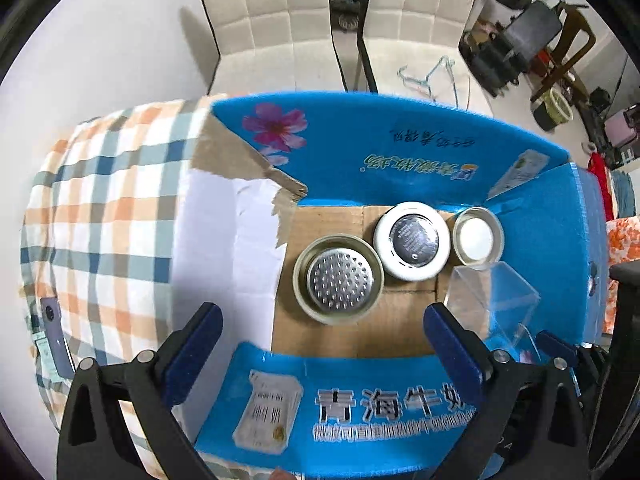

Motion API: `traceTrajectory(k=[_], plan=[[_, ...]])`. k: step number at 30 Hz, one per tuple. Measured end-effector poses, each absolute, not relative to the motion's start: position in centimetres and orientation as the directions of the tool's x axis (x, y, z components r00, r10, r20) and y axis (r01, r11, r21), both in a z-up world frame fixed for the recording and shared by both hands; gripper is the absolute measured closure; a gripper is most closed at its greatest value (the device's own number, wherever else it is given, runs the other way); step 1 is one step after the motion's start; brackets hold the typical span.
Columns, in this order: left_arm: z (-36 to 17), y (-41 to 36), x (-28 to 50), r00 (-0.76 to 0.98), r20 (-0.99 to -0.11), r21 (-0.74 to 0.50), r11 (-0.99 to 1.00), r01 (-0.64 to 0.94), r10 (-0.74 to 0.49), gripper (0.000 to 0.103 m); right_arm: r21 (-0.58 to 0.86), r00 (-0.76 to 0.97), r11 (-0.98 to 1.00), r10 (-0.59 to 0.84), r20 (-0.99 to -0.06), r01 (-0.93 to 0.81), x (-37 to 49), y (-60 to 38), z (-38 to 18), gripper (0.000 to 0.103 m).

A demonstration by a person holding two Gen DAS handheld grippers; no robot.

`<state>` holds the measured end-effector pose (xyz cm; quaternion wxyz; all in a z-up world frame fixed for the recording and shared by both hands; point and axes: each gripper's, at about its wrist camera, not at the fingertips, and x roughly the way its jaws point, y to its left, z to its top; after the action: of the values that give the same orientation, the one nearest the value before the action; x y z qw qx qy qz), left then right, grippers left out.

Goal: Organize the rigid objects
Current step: 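Open both tools and lift them out of the blue box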

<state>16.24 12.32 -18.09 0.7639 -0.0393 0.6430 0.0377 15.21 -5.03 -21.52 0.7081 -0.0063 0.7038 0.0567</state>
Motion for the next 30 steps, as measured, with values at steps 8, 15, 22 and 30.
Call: traceTrajectory(k=[8,15,22,30], plan=[[-13.4,12.2,13.0,0.261,-0.964,0.016,0.989,-0.145,0.054,0.000,0.071,0.136,0.989,0.089,-0.987,-0.131,11.0,-6.4,-14.4,0.014],[-8.7,10.2,9.5,0.330,-0.942,0.021,0.990,-0.138,0.067,0.000,0.082,0.224,0.983,0.119,-0.967,-0.167,8.3,-6.4,-7.9,0.014],[-5.1,8.7,6.9,0.396,-0.916,0.009,0.991,-0.133,0.061,0.000,0.118,0.270,0.976,0.166,-0.949,-0.184,6.4,-8.0,-4.1,0.014],[-3.5,5.5,6.3,0.424,-0.905,-0.010,0.995,-0.098,0.032,0.000,0.149,0.286,0.980,0.182,-0.941,-0.133,4.9,-12.4,-3.3,0.014]])
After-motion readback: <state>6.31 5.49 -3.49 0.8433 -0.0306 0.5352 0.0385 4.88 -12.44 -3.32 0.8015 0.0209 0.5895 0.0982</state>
